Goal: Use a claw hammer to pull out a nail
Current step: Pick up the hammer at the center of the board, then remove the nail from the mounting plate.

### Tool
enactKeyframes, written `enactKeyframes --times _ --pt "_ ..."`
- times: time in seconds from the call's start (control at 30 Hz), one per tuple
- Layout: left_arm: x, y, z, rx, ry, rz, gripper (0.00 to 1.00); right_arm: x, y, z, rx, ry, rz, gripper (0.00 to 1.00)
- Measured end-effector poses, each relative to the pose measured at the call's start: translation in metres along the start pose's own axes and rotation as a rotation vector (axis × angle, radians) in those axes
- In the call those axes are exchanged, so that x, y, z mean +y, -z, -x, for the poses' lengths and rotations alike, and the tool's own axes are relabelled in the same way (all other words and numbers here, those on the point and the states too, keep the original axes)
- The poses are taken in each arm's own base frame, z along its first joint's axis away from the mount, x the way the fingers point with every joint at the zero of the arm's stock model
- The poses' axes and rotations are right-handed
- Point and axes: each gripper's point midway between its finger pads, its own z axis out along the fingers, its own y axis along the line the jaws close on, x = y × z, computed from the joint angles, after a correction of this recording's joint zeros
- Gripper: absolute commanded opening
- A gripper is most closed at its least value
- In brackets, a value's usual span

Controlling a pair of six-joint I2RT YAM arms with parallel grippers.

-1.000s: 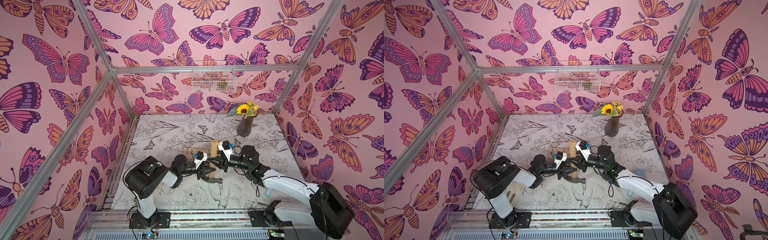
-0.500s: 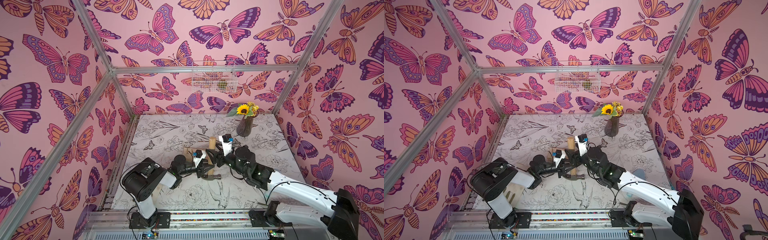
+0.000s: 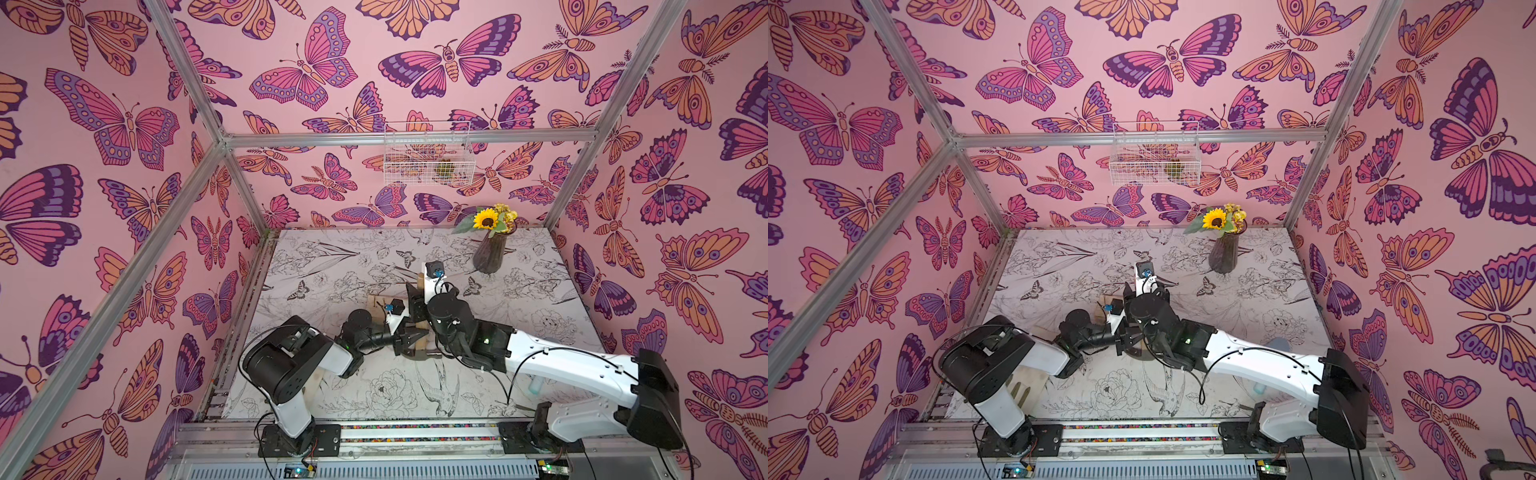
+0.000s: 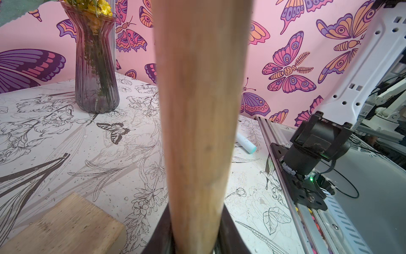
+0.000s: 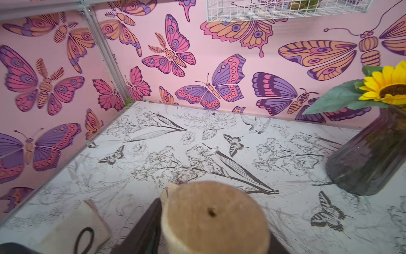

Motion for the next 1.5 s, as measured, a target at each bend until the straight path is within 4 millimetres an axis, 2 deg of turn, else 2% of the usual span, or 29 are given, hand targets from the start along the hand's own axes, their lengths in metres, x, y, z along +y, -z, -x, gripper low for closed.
enactKeyframes --times 0.2,0.23,0.27,0.33,0.43,0.5,0.57,0.67,0.87,1.03,1.13,1.33,1.43,1.5 --pt "0.0 0.0 0.0 0.004 0.006 0.001 0.0 -0.003 -0.004 -0.003 0.001 0.028 -0.036 0.02" --pt "0.0 0.0 0.0 0.004 0.007 0.001 0.0 -0.003 -0.004 -0.003 0.002 0.032 -0.035 0.0" --pt "0.0 0.0 0.0 0.003 0.007 0.002 0.03 -0.002 -0.004 -0.003 0.002 0.036 -0.034 0.0" --pt "0.0 0.001 0.0 0.003 0.008 0.006 0.22 -0.001 -0.004 -0.002 0.002 0.045 -0.028 0.0" --pt "-0.001 0.003 0.003 -0.004 0.011 0.014 0.41 0.004 -0.004 -0.002 0.001 0.059 -0.008 0.0" --pt "-0.003 0.004 0.014 -0.033 -0.01 0.011 0.48 0.006 -0.003 -0.003 0.004 0.077 0.004 0.0" --pt "-0.006 0.006 0.029 -0.074 -0.037 0.011 0.6 0.007 -0.002 -0.003 0.005 0.094 0.009 0.0" --pt "-0.01 0.013 0.041 -0.107 -0.06 0.016 0.74 0.006 -0.001 -0.002 0.008 0.12 0.009 0.0" --pt "-0.001 0.041 0.049 -0.147 -0.037 0.099 0.74 0.003 0.002 -0.002 0.016 0.166 0.007 0.0" --pt "0.024 0.076 0.054 -0.206 0.033 0.281 0.74 0.004 0.004 0.004 0.028 0.21 0.006 0.0" --pt "0.046 0.097 0.06 -0.254 0.092 0.411 0.72 0.007 0.007 0.021 0.009 0.233 0.006 0.0" --pt "0.079 0.13 0.07 -0.303 0.22 0.628 0.68 0.013 0.013 0.069 -0.072 0.261 -0.004 0.0" --pt "0.095 0.145 0.071 -0.306 0.293 0.726 0.65 0.021 0.009 0.086 -0.101 0.291 -0.012 0.0" --pt "0.108 0.156 0.068 -0.299 0.349 0.791 0.65 0.028 0.0 0.09 -0.106 0.321 -0.021 0.0"
